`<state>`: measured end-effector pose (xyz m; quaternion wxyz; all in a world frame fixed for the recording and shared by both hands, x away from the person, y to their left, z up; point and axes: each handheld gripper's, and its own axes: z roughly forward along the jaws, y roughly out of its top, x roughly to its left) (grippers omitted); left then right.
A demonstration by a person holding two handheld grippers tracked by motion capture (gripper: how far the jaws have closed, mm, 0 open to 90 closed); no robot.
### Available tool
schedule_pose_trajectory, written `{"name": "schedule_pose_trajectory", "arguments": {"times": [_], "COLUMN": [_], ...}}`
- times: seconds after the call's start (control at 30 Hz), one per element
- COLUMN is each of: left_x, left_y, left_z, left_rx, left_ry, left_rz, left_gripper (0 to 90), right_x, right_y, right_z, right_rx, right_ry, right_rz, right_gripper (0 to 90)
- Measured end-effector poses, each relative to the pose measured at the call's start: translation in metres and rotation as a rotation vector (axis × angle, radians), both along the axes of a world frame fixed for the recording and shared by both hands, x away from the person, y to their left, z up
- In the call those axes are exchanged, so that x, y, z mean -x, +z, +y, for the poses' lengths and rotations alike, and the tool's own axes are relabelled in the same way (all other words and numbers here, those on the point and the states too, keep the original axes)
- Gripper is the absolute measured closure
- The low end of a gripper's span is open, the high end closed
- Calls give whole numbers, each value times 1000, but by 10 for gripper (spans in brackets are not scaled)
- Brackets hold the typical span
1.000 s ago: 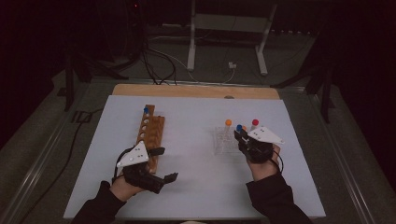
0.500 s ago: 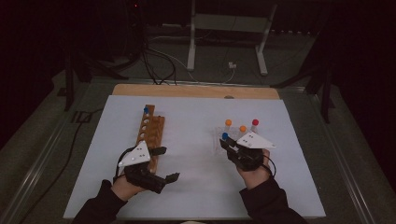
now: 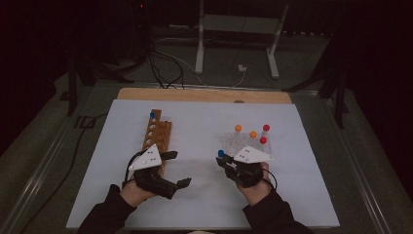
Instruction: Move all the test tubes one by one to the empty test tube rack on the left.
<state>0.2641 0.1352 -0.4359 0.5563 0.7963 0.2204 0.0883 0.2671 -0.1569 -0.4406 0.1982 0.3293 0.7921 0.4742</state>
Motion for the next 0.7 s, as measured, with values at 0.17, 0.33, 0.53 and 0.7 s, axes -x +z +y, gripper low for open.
{"name": "schedule_pose_trajectory", "arguments": {"times": [0.17,0.33,0.53,0.7], "left_x": [-4,-7,-11,-13], "left_y": [3,7,9,11], "left_z": [-3,-8,-16,-23], "left_rx": [3,8,18,39], "left_ry": [-1,1,-12,-21], "left_rz": [5,0,2,0], "left_gripper": [27,44,56,115], "right_x": [5,8,12,13], "right_y": [-5,-6,-7,-8], "right_z": [8,12,16,17], "right_rx": [9,4,3,3], "right_ry": [37,70,93,101], "right_rz": [16,21,24,28], "right_gripper": [763,763,763,763]}}
